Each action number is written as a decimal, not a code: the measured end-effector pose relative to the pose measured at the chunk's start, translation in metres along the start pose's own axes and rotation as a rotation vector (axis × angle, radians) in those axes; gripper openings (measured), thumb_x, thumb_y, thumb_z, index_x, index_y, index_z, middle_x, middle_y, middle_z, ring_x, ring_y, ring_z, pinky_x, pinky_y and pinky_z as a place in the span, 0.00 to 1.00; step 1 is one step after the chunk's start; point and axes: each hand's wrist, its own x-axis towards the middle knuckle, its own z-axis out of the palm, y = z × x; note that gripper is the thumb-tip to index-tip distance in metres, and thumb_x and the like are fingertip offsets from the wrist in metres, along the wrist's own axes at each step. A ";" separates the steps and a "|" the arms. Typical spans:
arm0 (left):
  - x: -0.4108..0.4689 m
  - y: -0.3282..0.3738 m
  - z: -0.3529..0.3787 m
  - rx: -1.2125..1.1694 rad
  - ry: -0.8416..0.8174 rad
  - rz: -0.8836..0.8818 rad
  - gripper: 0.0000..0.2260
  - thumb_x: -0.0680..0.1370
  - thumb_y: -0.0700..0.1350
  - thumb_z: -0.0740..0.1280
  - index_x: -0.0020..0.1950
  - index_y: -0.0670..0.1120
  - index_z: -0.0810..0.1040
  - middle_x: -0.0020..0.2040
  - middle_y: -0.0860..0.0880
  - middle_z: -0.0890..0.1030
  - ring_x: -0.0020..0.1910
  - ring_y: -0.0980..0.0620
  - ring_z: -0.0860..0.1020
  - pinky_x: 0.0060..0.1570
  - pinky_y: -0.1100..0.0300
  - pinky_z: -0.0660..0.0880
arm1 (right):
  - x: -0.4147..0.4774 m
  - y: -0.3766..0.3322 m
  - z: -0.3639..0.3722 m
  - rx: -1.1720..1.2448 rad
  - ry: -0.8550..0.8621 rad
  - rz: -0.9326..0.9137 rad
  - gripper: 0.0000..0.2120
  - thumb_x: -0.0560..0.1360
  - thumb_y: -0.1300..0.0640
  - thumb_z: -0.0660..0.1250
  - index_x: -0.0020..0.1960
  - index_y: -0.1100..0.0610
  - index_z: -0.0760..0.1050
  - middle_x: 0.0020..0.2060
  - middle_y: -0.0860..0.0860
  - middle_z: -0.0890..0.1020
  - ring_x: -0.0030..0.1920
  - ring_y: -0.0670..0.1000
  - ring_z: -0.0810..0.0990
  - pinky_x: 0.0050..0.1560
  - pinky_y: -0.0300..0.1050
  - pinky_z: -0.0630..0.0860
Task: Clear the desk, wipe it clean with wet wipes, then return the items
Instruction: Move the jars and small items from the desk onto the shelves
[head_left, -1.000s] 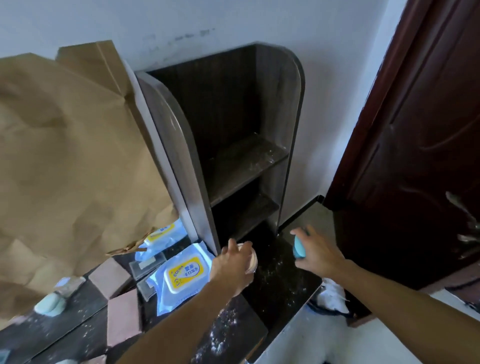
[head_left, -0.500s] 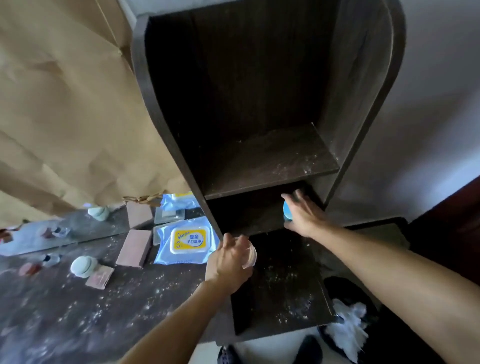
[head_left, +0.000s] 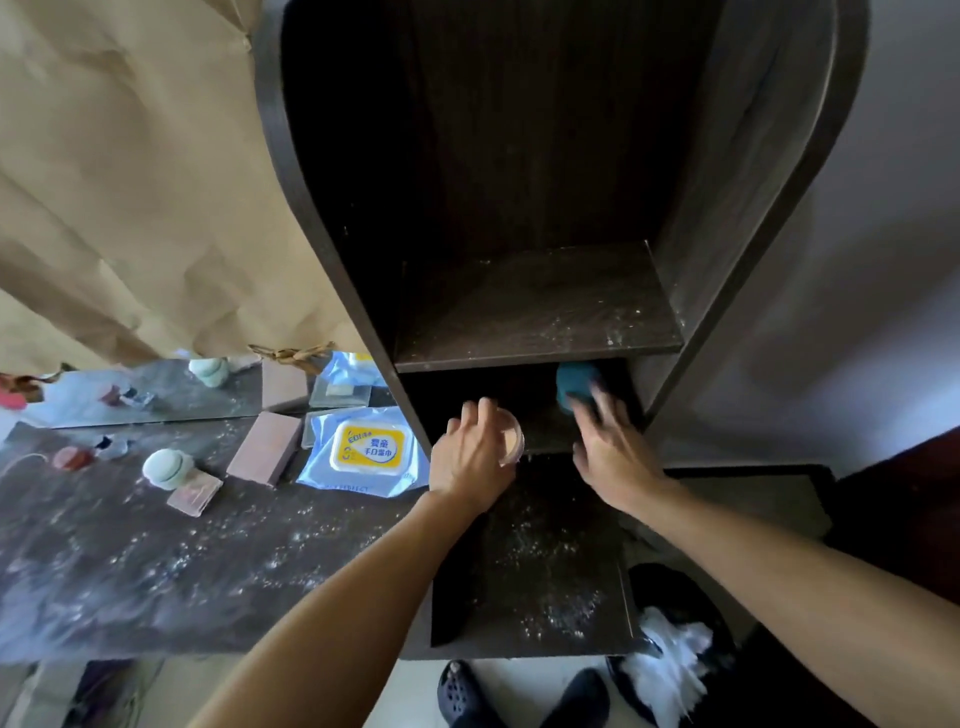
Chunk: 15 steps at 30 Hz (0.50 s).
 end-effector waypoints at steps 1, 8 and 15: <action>0.009 0.006 0.004 -0.009 0.005 -0.003 0.29 0.68 0.50 0.72 0.64 0.45 0.63 0.60 0.45 0.71 0.57 0.42 0.73 0.49 0.50 0.73 | -0.012 0.004 0.000 -0.002 -0.009 -0.046 0.30 0.73 0.58 0.66 0.73 0.55 0.61 0.73 0.58 0.58 0.69 0.60 0.65 0.59 0.50 0.75; 0.057 0.028 0.042 -0.058 -0.016 -0.017 0.27 0.70 0.52 0.71 0.65 0.48 0.65 0.60 0.44 0.70 0.57 0.41 0.73 0.49 0.48 0.75 | -0.032 0.028 -0.004 -0.087 -0.146 -0.072 0.29 0.78 0.56 0.60 0.76 0.55 0.52 0.77 0.51 0.49 0.73 0.53 0.60 0.63 0.47 0.72; 0.067 0.018 0.046 -0.071 0.091 0.003 0.21 0.73 0.40 0.68 0.65 0.48 0.72 0.66 0.41 0.65 0.58 0.37 0.72 0.49 0.46 0.77 | 0.002 0.023 0.010 -0.111 -0.237 0.014 0.39 0.76 0.62 0.62 0.77 0.55 0.41 0.77 0.55 0.41 0.73 0.56 0.61 0.59 0.49 0.74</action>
